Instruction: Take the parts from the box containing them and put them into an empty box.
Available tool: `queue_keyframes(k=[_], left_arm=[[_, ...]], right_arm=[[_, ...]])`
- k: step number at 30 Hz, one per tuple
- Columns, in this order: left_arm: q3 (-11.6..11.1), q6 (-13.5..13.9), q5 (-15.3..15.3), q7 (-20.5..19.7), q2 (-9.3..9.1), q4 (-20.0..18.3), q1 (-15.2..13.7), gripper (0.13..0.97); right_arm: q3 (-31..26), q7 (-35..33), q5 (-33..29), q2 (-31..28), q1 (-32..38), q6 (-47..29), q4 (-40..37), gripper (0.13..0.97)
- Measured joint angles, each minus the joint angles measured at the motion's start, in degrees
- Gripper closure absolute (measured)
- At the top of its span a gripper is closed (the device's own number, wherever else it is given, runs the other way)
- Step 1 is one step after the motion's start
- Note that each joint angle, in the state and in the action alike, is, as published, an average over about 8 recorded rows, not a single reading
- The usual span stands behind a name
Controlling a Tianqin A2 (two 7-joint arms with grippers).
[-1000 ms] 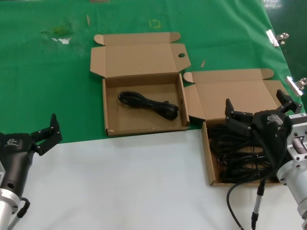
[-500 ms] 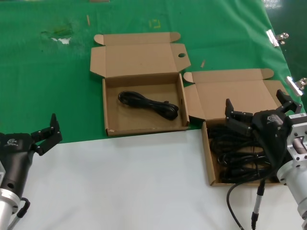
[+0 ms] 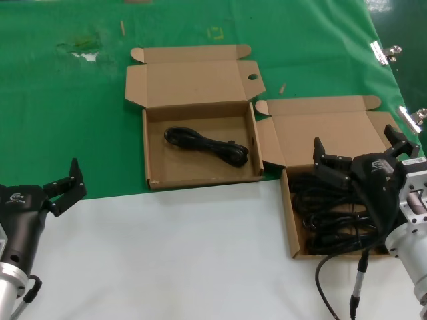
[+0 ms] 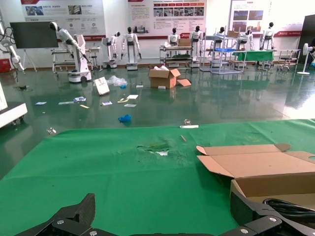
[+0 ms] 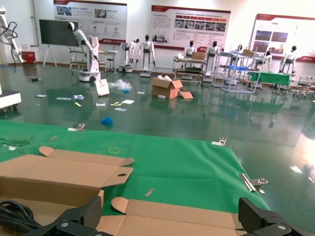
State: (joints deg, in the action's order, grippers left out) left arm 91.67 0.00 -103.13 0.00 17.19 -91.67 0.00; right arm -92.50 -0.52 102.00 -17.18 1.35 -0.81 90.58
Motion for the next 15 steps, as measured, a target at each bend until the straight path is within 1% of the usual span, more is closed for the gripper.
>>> queue_keyframes(k=[15], left_arm=[[0.0,0.0,0.0,0.0,0.0,0.0,0.0,0.132]], right_arm=[[0.0,0.0,0.0,0.0,0.0,0.0,0.0,0.129]])
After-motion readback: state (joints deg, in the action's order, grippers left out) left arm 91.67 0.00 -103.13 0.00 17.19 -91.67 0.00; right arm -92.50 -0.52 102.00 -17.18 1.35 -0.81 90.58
